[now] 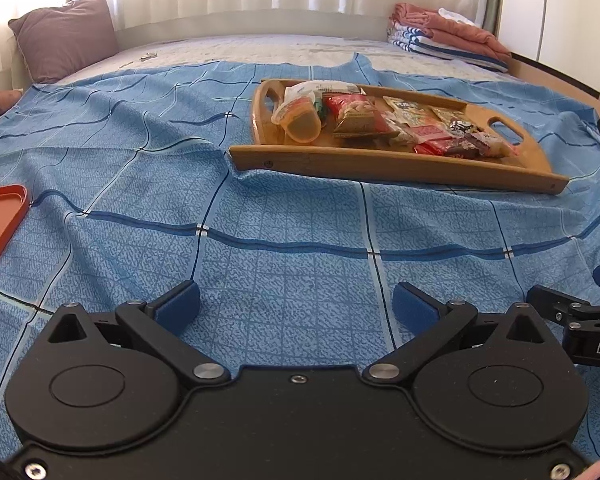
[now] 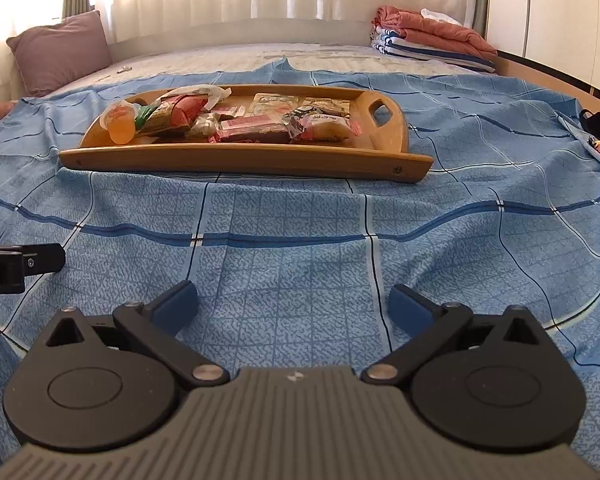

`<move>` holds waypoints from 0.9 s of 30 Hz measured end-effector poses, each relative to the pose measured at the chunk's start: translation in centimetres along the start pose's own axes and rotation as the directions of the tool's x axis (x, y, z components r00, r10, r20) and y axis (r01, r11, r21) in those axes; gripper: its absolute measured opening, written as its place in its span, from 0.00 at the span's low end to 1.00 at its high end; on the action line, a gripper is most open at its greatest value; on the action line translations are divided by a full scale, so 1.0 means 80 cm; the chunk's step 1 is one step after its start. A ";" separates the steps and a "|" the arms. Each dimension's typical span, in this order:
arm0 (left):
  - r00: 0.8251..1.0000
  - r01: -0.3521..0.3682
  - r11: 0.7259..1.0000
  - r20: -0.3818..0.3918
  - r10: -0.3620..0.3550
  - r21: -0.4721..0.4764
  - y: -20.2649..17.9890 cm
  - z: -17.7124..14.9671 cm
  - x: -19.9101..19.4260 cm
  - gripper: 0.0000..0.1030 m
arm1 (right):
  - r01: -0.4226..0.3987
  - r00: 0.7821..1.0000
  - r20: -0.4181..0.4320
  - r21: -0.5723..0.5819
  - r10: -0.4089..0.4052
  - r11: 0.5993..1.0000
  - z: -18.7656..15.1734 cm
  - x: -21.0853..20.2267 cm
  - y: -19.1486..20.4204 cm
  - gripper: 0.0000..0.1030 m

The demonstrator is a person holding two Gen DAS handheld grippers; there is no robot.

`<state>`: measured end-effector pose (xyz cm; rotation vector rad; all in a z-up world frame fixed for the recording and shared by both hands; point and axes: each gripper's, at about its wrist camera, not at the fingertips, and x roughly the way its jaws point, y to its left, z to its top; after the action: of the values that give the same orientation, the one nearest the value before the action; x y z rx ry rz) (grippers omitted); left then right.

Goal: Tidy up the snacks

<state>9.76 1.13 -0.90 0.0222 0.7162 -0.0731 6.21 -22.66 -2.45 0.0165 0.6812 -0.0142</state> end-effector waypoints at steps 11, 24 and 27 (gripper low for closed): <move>1.000 0.001 1.000 -0.005 -0.001 -0.005 0.002 0.001 0.003 1.00 | -0.002 1.000 0.011 0.004 0.002 1.000 -0.001 -0.001 -0.001 1.00; 1.000 -0.009 1.000 0.000 0.009 0.000 0.001 0.000 0.003 1.00 | -0.002 1.000 0.011 0.003 0.002 1.000 -0.002 -0.001 -0.001 1.00; 1.000 -0.009 1.000 0.000 0.009 0.000 0.001 -0.001 0.003 1.00 | -0.002 1.000 0.011 0.003 0.002 1.000 -0.002 -0.001 -0.001 1.00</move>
<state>9.93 1.18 -1.09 0.0255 0.7162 -0.0651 6.04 -22.73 -2.50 0.0202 0.6699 -0.0137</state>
